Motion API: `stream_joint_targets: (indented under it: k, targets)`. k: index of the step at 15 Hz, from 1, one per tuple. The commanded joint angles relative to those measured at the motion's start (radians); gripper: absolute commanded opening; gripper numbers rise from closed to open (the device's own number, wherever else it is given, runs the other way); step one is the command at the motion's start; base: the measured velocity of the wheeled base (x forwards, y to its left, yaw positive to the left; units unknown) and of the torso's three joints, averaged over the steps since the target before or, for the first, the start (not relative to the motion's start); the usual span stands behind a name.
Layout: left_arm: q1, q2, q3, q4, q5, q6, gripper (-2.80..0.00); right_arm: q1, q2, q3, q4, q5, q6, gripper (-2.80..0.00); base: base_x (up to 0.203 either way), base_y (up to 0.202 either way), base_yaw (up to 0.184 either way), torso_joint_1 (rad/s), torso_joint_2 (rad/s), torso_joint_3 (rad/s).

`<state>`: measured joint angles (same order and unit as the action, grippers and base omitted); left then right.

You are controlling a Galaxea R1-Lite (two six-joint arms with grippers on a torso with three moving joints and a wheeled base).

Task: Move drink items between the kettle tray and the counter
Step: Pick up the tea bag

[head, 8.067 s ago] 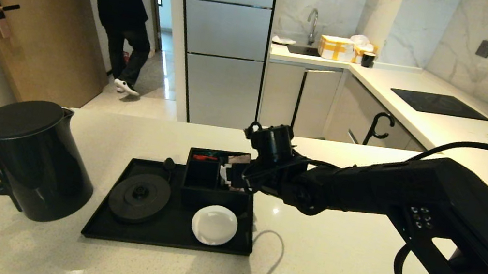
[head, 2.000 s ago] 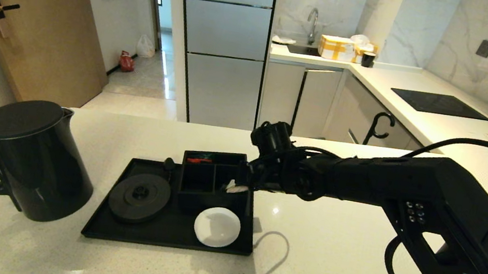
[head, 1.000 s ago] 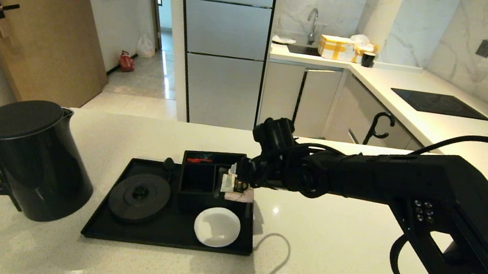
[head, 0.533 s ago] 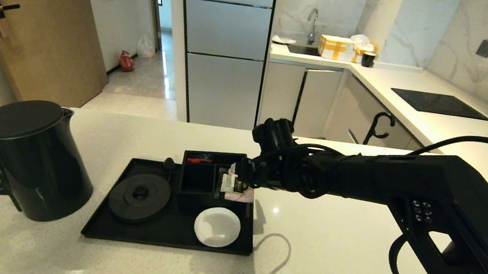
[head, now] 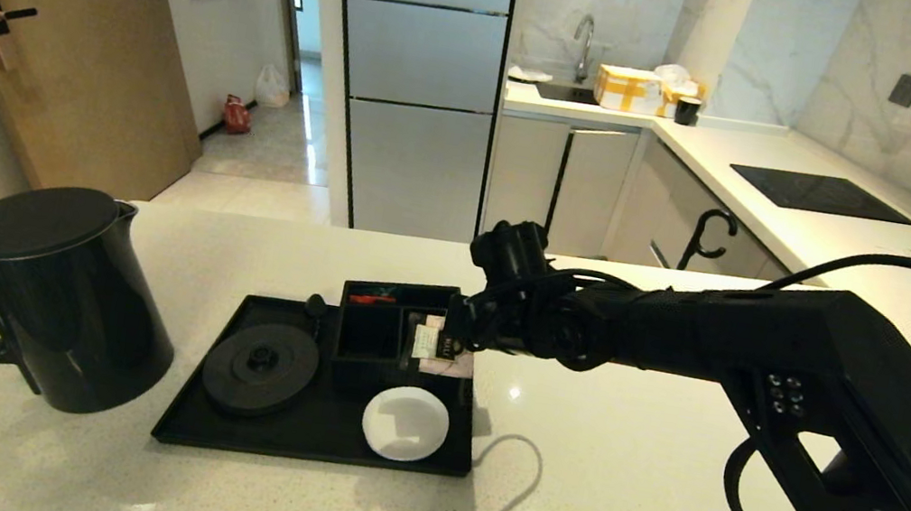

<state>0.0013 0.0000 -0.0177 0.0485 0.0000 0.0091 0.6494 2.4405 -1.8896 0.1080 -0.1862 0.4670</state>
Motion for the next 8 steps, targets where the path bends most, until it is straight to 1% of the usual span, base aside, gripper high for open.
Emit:
stream_joint_targets:
  k: [1,8]
  targets:
    - [0.0,-0.002,0.001,0.001,0.0,0.0,-2.8,0.0,0.006,-0.002,0.001,-0.001,0.002,-2.8,0.0,0.0,0.0,0.0,0.0,0.0]
    - [0.0,-0.002,0.001,0.001,0.0,0.0,-2.8,0.0,-0.001,-0.003,0.005,-0.001,-0.001,-2.8,0.0,0.0,0.0,0.0,0.0,0.0]
